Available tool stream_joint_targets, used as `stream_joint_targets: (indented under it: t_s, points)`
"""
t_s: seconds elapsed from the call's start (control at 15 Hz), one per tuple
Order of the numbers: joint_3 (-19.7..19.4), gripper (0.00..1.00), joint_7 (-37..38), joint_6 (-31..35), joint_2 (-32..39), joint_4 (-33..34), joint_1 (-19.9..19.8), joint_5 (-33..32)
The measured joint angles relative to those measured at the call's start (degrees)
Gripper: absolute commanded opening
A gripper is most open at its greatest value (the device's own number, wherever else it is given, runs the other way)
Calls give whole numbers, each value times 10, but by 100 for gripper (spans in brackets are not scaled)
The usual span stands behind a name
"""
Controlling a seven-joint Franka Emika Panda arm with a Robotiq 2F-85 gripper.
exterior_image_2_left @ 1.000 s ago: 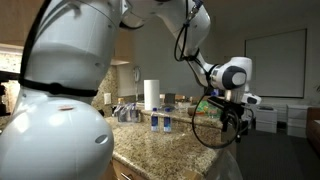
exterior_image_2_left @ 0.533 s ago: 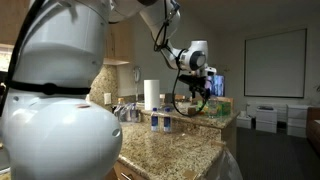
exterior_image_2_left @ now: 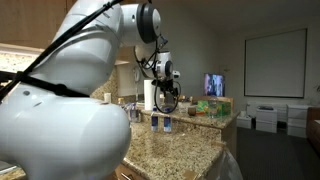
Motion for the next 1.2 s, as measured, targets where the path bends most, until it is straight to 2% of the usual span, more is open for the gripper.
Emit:
stream_joint_targets:
  t_s: [0.27,0.47,0.6,0.8,1.0,1.13,1.2]
  points:
    - [-22,100,4,-133,88,139,54,-71]
    - [-47,100,4,-242,134,242,74,-128]
    - [-55,100,3,-300,160,299,78,-143]
    - [-52,100,3,-370,194,349,78,-137]
    - [-48,100,3,-414,216,357,78,-121]
    - [-48,100,7,-420,227,357,77,-107]
    - [-48,75,14,-420,231,357,76,-100]
